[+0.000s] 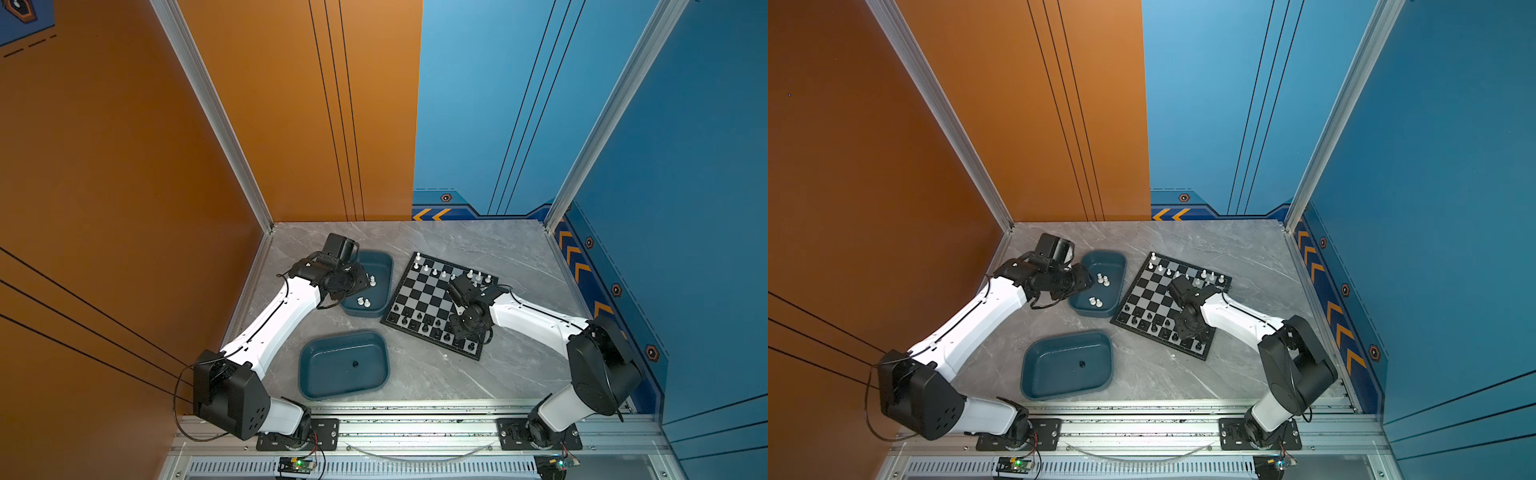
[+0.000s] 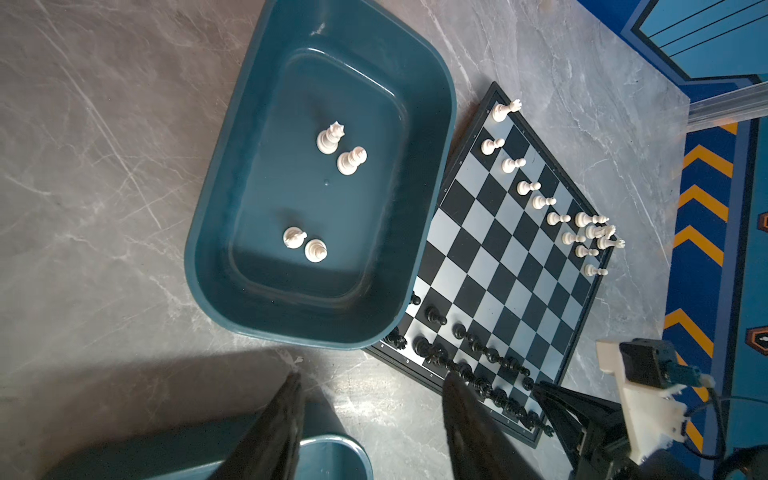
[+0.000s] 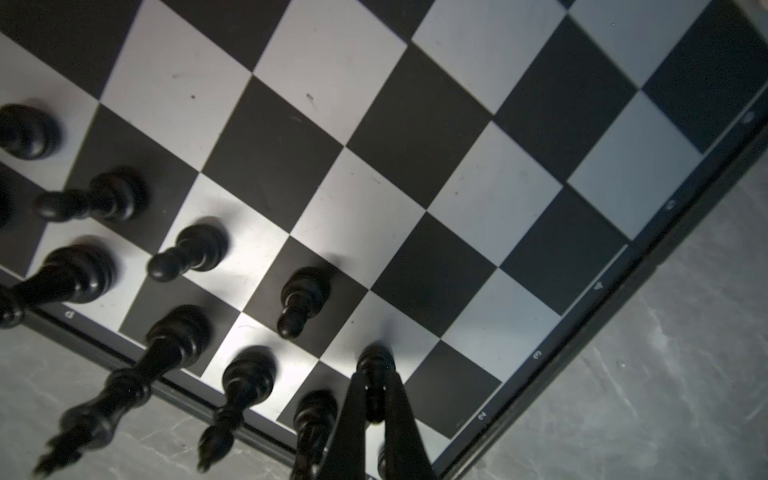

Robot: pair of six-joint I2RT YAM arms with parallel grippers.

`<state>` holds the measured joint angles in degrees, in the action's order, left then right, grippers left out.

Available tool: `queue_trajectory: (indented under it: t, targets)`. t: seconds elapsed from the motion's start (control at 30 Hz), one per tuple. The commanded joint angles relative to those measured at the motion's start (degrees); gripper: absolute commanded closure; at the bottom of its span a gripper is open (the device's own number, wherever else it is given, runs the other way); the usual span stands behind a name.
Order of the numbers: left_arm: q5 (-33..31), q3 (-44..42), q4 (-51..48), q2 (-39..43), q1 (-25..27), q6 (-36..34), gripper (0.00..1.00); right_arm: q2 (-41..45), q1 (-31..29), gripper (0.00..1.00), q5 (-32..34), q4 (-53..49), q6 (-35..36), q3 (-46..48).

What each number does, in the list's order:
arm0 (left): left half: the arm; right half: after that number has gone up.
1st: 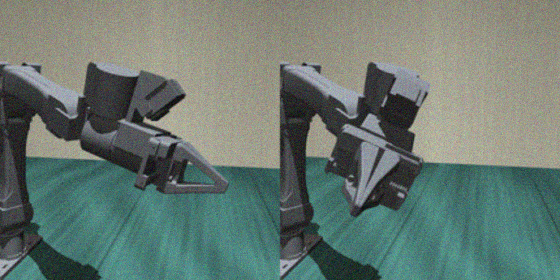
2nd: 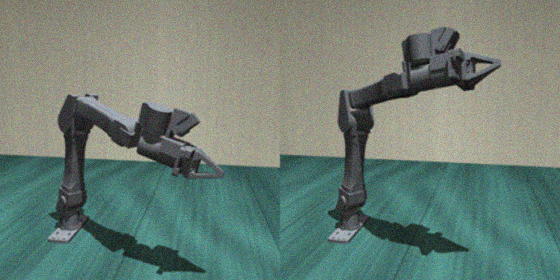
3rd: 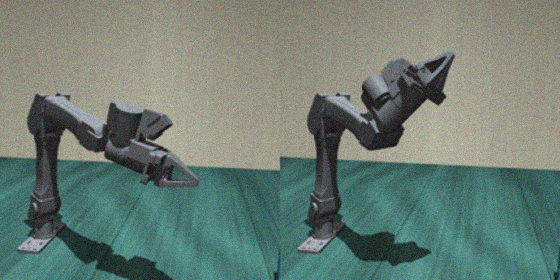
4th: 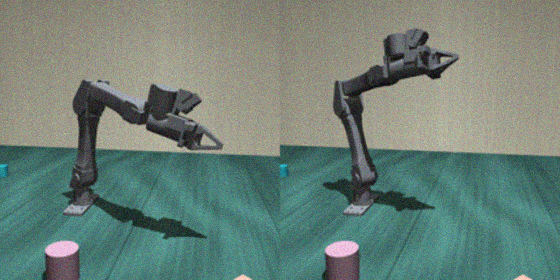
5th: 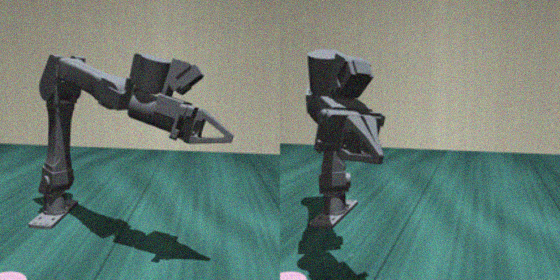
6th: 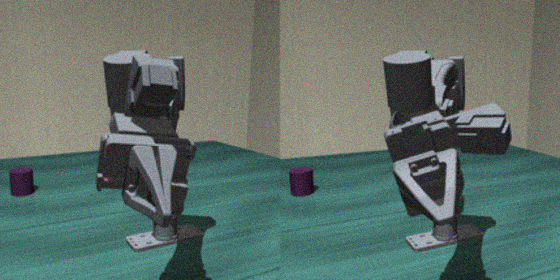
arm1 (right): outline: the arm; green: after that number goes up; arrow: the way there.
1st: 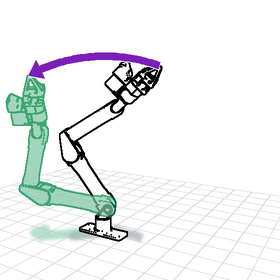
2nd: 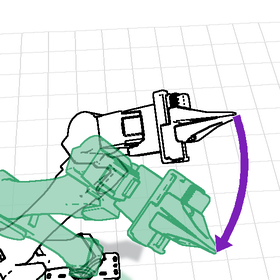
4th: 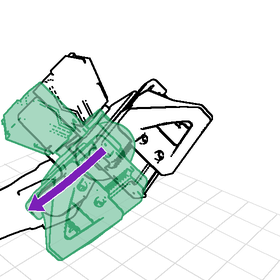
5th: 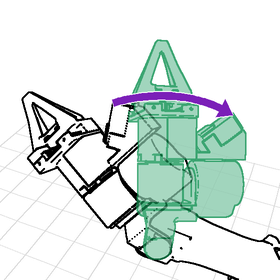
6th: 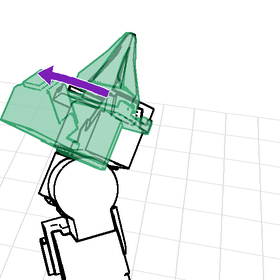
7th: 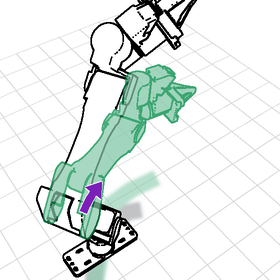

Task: Set up the chess pieces on the board
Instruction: 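Lower the black pawn onto a near-row square with the right gripper, then open the right gripper to release the pawn on the square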

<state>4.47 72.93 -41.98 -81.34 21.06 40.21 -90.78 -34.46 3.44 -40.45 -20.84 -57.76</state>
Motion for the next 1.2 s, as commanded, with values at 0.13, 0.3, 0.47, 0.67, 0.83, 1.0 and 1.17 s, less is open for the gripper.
queue_trajectory:
  t: [0.13,0.3,0.47,0.67,0.83,1.0,1.17]
  targets:
    - [-0.9,1.6,-1.9,0.8,-0.8,-0.4,0.45,-1.1,0.3,0.9,0.9,1.2,-0.3,0.9]
    - [-0.7,1.3,-2.0,1.1,-1.0,-0.5,0.45,-0.3,0.3,0.74,1.6,0.8,-0.8,0.9]
    - [-0.7,0.9,-2.1,1.7,-1.2,-0.6,0.45,1.5,0.2,0.68,1.6,0.1,-1.0,0.5]
    - [-0.7,0.4,-2.0,2.4,-1.4,-0.7,0.45,4.4,-0.6,0.65,2.2,-2.3,-1.4,-1.2]
    - [-0.7,0.0,-2.0,3.0,-1.5,-0.7,0.45,8.3,-1.7,0.6,3.9,-5.7,-1.8,-4.3]
    - [-1.2,-1.5,-2.1,5.5,-2.4,-1.2,0.43,9.3,-3.8,0.56,5.0,-8.6,-1.7,-10.7]
    - [0.2,-7.8,-2.7,12.0,-7.0,-1.0,0.43,4.9,-9.9,0.58,6.9,-11.8,-1.0,-20.5]
